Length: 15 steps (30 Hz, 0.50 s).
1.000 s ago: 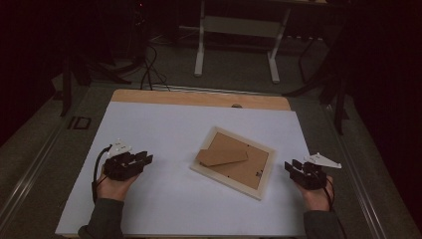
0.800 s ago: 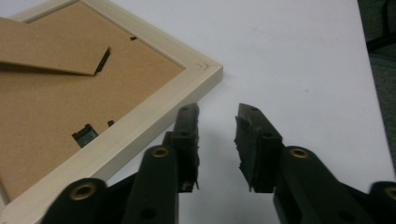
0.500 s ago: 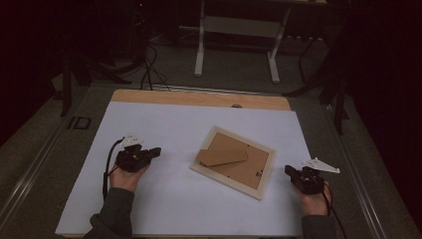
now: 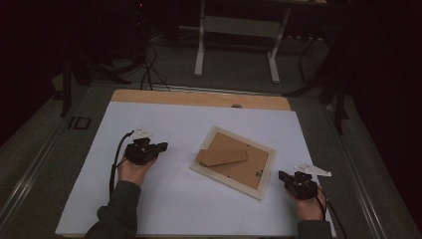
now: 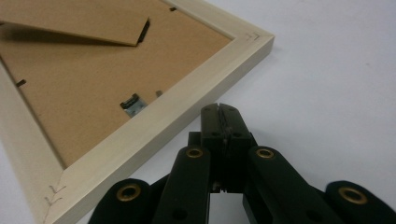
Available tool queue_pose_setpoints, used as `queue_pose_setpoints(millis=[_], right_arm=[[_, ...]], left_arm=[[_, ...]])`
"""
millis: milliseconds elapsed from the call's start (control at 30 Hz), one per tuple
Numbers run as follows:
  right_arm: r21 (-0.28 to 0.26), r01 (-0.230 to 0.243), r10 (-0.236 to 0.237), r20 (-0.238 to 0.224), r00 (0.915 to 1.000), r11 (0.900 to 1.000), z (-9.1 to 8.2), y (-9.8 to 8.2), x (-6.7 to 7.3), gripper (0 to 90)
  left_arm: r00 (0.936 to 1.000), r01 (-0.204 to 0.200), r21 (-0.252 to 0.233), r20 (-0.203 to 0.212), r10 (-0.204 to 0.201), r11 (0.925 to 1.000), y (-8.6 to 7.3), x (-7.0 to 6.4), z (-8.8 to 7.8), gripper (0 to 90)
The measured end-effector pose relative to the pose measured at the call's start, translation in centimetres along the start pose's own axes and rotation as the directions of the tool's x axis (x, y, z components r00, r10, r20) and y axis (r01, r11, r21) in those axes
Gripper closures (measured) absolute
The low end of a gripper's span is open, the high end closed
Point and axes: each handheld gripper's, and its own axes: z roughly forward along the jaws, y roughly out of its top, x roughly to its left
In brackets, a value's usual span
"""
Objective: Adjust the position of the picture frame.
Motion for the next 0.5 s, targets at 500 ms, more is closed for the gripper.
queue_pose_setpoints(millis=[500], right_arm=[[0.046,0.026,-0.025,-0.02,0.9995,0.999,0.9,-0.4,1.3,89.6]], left_arm=[[0.9998,-0.015,0.026,0.015,0.015,0.9995,0.8,-0.6,2.6,90.0]])
